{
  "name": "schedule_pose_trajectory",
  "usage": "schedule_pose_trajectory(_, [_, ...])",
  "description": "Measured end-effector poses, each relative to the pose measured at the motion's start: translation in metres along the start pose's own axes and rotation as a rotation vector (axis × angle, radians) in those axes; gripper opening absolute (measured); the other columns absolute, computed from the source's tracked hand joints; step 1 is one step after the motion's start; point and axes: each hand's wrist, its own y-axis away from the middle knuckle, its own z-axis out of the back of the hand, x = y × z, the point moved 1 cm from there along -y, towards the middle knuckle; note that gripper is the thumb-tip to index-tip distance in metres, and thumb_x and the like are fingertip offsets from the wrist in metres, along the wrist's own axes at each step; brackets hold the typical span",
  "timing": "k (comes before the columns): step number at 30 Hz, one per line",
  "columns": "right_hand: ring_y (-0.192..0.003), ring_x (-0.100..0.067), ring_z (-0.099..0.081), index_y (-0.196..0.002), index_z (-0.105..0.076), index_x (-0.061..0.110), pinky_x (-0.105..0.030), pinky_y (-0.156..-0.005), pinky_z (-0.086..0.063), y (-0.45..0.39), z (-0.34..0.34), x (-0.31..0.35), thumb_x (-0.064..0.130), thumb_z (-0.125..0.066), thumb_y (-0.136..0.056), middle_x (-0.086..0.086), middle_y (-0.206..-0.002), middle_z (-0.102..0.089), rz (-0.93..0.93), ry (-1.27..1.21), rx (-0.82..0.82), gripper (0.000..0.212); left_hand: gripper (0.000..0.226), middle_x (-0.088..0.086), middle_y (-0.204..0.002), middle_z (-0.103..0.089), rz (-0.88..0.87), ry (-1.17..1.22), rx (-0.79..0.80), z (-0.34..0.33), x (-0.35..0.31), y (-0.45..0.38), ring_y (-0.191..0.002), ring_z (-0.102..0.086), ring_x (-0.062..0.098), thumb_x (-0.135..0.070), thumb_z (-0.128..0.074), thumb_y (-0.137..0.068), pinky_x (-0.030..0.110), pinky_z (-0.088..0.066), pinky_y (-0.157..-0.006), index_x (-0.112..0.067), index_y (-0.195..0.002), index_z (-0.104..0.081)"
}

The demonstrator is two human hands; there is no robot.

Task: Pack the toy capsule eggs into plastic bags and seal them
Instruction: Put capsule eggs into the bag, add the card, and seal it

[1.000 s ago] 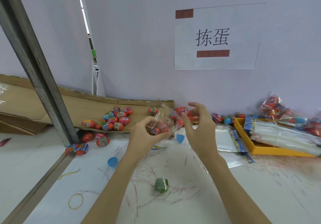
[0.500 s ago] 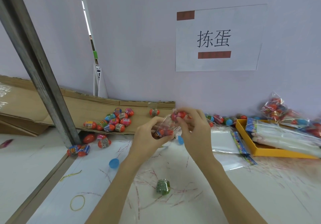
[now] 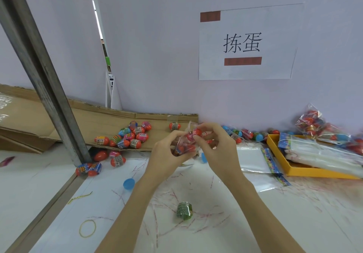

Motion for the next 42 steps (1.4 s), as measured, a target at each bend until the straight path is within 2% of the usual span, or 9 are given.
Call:
schedule_pose_trajectory(7, [-0.075,-0.015,-0.075,-0.113,-0.066,0.020,-0.021,-0.068,-0.055,-0.003,0.004,0.003,0.009,-0.070,-0.097,0.004,-0.101,-0.073,-0.108,-0.273,-0.095,0.020,0.018,-0.002,-0.093,-0.080,0.150,0.236,0.021,0.000,-0.005,-0.001,-0.073,-0.072,0.007,-0.034,-0.064,-0.104,0.023,-0.056,-0.062,-0.023,-0.111,-0.076])
schedule_pose_trajectory(13, [-0.076,-0.012,-0.066,-0.109,-0.071,0.031,-0.019,-0.069,-0.050,-0.001,0.003,0.001,0.015,-0.078,-0.092,0.013,-0.105,-0.070,0.029,0.048,0.018,0.024,0.029,0.002,-0.073,-0.069,0.077,0.072,-0.043,-0.002,0.002,-0.004,-0.060,-0.056,0.024,-0.037,-0.051,-0.108,0.048,-0.055,-0.061,-0.028,-0.099,-0.077])
schedule_pose_trajectory(16, [-0.077,-0.009,-0.066,-0.112,-0.071,0.028,-0.011,-0.066,-0.044,0.000,0.000,0.001,0.017,-0.080,-0.090,0.016,-0.104,-0.072,0.060,0.081,0.033,0.026,0.019,-0.018,-0.077,-0.070,0.031,0.083,-0.006,-0.002,0.002,-0.003,-0.070,-0.064,0.004,-0.037,-0.056,-0.105,0.034,-0.055,-0.066,-0.040,-0.103,-0.074])
schedule_pose_trajectory(19, [-0.079,-0.009,-0.068,-0.107,-0.070,0.028,-0.013,-0.067,-0.047,0.000,0.001,0.002,0.018,-0.081,-0.090,0.021,-0.097,-0.074,0.011,0.022,0.035,0.022,0.024,-0.010,-0.102,-0.079,0.028,0.167,0.051,0.001,0.003,-0.003,-0.095,-0.076,0.012,-0.040,-0.065,-0.099,0.028,-0.061,-0.078,-0.033,-0.120,-0.074])
schedule_pose_trajectory(25, [-0.084,-0.009,-0.069,-0.101,-0.078,0.020,-0.018,-0.071,-0.052,0.005,-0.006,0.002,0.012,-0.072,-0.096,0.015,-0.089,-0.075,-0.004,-0.007,0.061,0.011,0.027,-0.006,-0.095,-0.079,0.028,0.180,0.032,0.008,0.003,-0.003,-0.087,-0.077,0.017,-0.041,-0.075,-0.091,0.029,-0.062,-0.064,-0.032,-0.117,-0.075])
schedule_pose_trajectory(28, [-0.092,-0.013,-0.070,-0.110,-0.079,0.017,-0.038,-0.081,-0.057,0.007,-0.015,0.003,0.015,-0.059,-0.105,0.009,-0.100,-0.076,-0.013,-0.018,0.151,0.021,0.012,-0.009,-0.092,-0.077,0.022,0.111,-0.017,0.009,0.006,-0.004,-0.082,-0.075,0.013,-0.034,-0.071,-0.098,0.031,-0.064,-0.062,-0.037,-0.109,-0.075])
schedule_pose_trajectory(36, [-0.129,-0.013,-0.054,-0.129,-0.069,0.016,-0.038,-0.110,-0.045,0.007,-0.013,-0.022,0.008,-0.052,-0.106,0.007,-0.135,-0.062,0.013,0.240,0.168,0.030,0.039,-0.005,-0.061,-0.057,0.342,0.135,-0.411,0.027,0.022,-0.007,-0.057,-0.056,0.014,-0.043,-0.048,-0.109,0.029,-0.047,-0.052,-0.019,-0.082,-0.062])
schedule_pose_trajectory(40, [-0.155,-0.017,-0.024,-0.144,-0.059,0.029,-0.039,-0.126,-0.018,0.015,-0.034,-0.035,0.022,-0.044,-0.110,0.002,-0.167,-0.031,0.034,0.548,0.472,0.037,0.041,0.008,-0.089,-0.078,0.617,0.443,-0.400,0.026,0.022,-0.009,-0.087,-0.075,0.027,-0.045,-0.047,-0.110,0.040,-0.061,-0.080,-0.014,-0.098,-0.072])
schedule_pose_trajectory(42, [-0.156,-0.017,-0.018,-0.149,-0.052,0.032,-0.039,-0.126,-0.013,0.016,-0.042,-0.037,0.024,-0.041,-0.110,0.003,-0.171,-0.021,0.041,0.648,0.510,0.041,0.045,0.006,-0.095,-0.082,0.703,0.611,-0.358,0.025,0.018,-0.009,-0.089,-0.080,0.024,-0.053,-0.049,-0.107,0.036,-0.062,-0.073,-0.014,-0.108,-0.072])
